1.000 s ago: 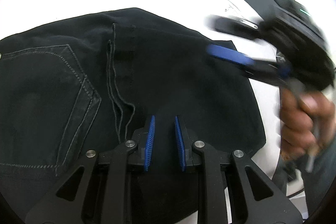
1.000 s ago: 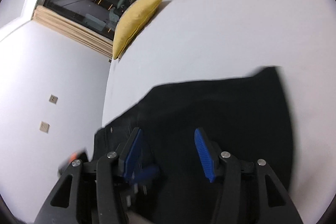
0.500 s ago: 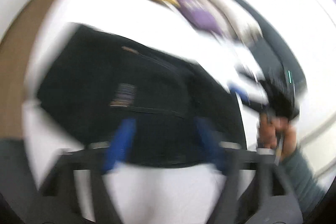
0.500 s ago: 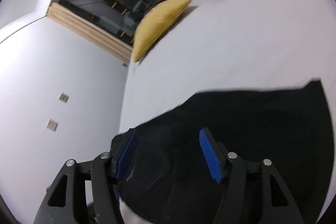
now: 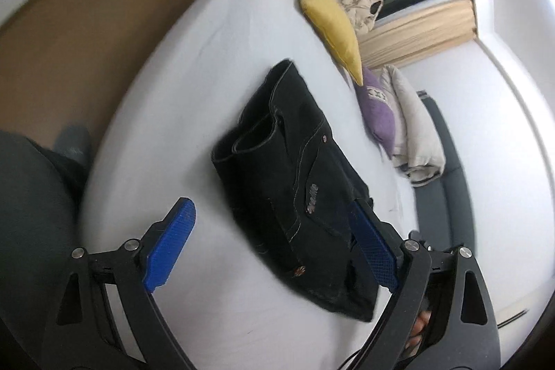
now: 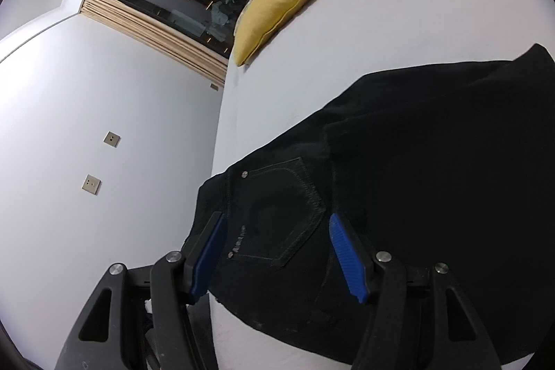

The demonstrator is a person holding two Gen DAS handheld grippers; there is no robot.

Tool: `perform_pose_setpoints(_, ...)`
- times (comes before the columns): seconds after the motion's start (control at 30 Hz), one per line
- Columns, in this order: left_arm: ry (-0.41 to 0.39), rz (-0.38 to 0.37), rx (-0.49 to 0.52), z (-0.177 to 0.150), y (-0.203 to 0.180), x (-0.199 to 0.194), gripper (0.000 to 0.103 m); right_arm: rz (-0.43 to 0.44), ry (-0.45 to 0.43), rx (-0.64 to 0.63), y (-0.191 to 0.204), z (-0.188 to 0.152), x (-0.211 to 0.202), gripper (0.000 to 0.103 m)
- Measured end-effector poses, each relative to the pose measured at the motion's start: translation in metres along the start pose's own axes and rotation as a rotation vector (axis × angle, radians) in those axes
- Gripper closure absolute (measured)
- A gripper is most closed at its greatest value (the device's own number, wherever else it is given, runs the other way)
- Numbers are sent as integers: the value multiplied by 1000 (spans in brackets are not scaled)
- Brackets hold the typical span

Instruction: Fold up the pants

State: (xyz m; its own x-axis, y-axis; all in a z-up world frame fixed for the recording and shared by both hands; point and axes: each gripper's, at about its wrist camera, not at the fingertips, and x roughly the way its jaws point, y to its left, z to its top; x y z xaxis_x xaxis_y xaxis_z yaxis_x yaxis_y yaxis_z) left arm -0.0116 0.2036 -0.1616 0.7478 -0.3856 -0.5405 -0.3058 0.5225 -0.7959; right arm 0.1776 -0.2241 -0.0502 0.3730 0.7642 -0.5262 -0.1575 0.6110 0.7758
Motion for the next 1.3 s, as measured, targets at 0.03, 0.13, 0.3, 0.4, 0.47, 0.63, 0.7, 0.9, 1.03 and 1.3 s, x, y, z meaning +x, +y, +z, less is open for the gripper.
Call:
perform_pose_setpoints(0.03,9,-10,-35,3,5,3,13,2,-1,0,1,-1,0,39)
perform_pose_setpoints(0.13,0,-51,-86,5,15,8,15,3,4,-8,4,-2,1,39)
perform_pose_setpoints(0.3,-17,-91,-130,4,24,12,50,26,22,-2,4,-5,7,39)
perform_pose_setpoints(0.4,-18,-76,-144,4,25,19,59,49,40,10,0,-5,12,39)
perform_pose_setpoints(0.47,-18,-74,-162,5,30,22,69,74,58,14,0,-4,16,39)
perform_pose_setpoints(0.63,-7,-104,-215,0,45,24,74,114,116,12,-1,6,27,39)
perform_pose_setpoints(0.7,-9,-110,-227,-1,46,25,74,127,112,38,-5,12,29,39)
perform_pose_setpoints(0.9,-33,-72,-230,-5,38,18,72,128,111,57,-11,17,30,39)
perform_pose_setpoints(1.03,-39,-112,-215,-5,36,25,51,121,120,77,-17,10,34,39)
perform_pose_setpoints(1.3,-34,-209,-231,9,52,42,64,125,136,74,-14,7,39,39)
